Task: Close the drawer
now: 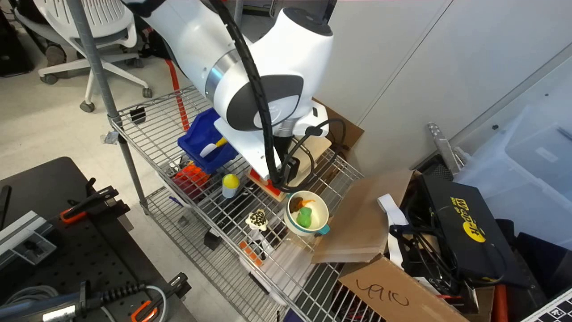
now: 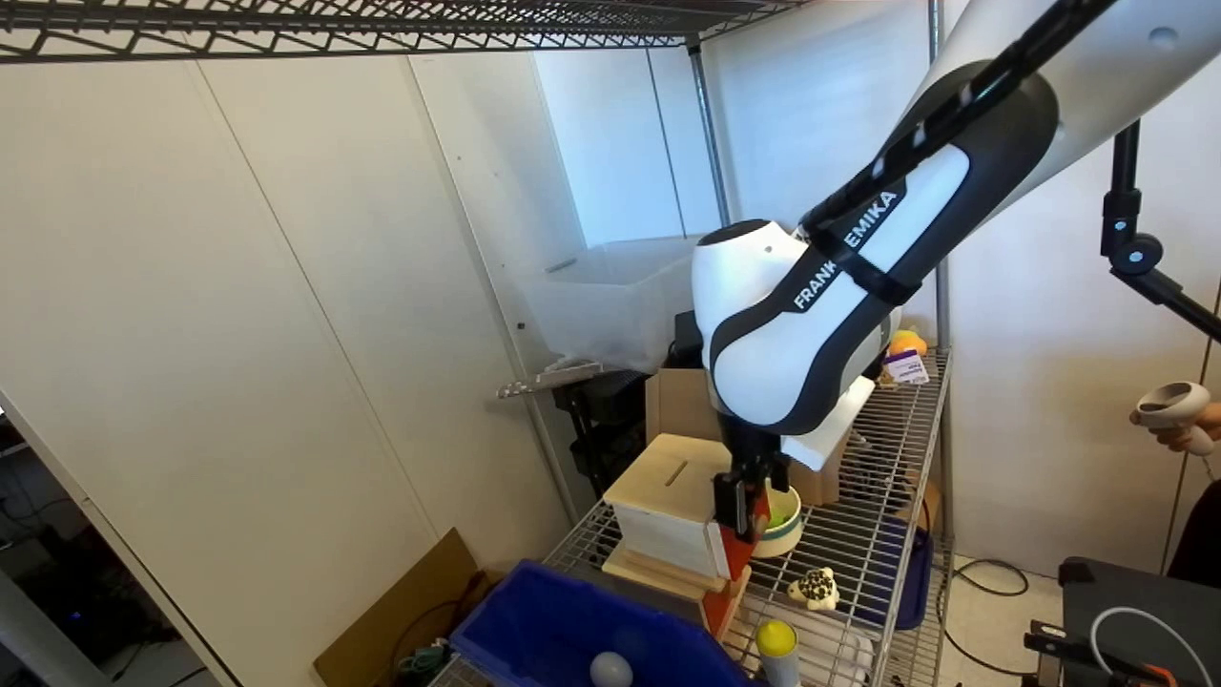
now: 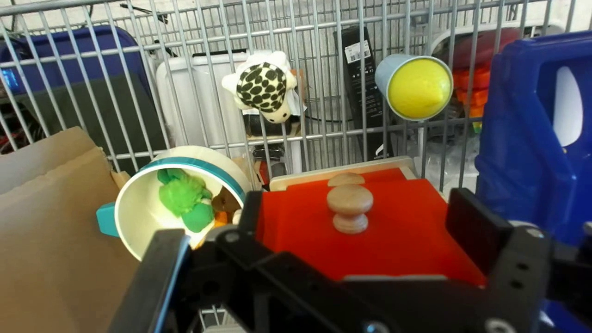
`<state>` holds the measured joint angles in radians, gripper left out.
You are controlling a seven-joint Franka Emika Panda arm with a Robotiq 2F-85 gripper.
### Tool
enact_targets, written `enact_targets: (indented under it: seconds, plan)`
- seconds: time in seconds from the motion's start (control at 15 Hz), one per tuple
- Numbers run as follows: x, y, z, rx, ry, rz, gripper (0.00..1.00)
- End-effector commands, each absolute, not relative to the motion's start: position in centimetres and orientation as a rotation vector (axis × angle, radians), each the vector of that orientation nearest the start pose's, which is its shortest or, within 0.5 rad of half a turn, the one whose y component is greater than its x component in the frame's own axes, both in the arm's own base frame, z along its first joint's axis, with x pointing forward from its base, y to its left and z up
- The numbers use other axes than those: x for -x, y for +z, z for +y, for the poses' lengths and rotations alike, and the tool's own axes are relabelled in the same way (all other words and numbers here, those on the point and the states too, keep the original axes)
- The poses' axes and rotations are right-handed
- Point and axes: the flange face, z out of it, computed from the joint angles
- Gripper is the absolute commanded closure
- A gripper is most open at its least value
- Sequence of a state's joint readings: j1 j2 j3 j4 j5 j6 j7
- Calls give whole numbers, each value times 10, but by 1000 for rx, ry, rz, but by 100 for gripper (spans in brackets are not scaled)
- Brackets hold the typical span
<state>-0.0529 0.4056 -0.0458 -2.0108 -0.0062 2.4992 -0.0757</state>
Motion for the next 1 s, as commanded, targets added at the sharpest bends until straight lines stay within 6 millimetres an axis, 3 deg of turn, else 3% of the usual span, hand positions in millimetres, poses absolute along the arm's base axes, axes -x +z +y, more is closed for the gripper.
enact_targets:
  seconds: [0.0, 0.93]
  plan:
    - [-616, 258, -65, 3177, -148, 75, 0]
    - [-621, 262, -71, 3160, -170, 328, 0]
